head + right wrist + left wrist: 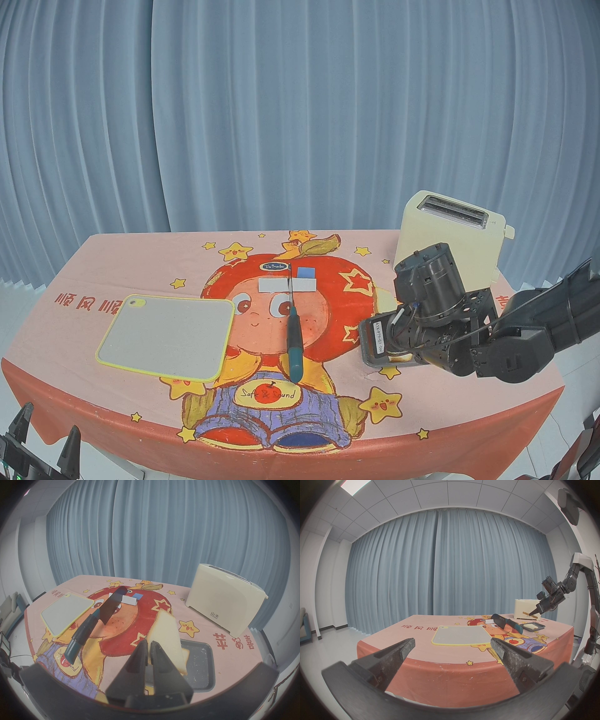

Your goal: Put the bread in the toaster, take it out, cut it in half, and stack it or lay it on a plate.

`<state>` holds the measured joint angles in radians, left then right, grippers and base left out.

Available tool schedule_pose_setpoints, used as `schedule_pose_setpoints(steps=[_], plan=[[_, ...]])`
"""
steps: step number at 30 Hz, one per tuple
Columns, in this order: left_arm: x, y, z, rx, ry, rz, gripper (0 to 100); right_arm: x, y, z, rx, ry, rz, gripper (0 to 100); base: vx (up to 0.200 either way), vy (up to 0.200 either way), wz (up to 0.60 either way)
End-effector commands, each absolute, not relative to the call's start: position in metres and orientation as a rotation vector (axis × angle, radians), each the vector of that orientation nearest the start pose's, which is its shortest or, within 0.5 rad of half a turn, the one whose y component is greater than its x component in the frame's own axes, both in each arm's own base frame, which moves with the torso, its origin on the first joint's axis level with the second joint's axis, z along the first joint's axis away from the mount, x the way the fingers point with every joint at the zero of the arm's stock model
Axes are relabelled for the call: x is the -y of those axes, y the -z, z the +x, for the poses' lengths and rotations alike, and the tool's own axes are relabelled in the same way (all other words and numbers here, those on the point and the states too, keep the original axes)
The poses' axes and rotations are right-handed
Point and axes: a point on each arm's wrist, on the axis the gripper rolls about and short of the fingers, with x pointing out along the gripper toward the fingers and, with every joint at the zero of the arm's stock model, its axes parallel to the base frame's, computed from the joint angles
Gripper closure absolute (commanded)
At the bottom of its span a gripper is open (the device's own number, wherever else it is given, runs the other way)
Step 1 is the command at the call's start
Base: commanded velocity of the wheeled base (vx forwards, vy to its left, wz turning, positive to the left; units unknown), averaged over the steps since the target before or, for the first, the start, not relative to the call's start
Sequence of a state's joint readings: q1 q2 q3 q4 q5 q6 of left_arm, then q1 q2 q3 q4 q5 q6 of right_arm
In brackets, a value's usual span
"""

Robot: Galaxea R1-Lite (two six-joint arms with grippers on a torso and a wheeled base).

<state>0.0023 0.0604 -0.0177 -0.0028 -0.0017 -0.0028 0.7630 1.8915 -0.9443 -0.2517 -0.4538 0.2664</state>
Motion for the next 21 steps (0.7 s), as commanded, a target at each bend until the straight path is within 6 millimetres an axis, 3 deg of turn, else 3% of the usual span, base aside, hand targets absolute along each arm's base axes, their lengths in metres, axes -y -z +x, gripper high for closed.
schedule_pose_setpoints(steps=[1, 21], plan=[[0.000, -0.077, -0.018, -0.057, -0.002, -0.003, 0, -0.223, -0.114, 0.253, -0.626, -0.203, -0.154, 100, 0.000, 0.000, 0.00], [0.000, -0.077, -0.018, -0.057, -0.002, -0.003, 0, -0.218, -0.098, 0.253, -0.661, -0.167, -0.225, 100, 0.000, 0.000, 0.00]])
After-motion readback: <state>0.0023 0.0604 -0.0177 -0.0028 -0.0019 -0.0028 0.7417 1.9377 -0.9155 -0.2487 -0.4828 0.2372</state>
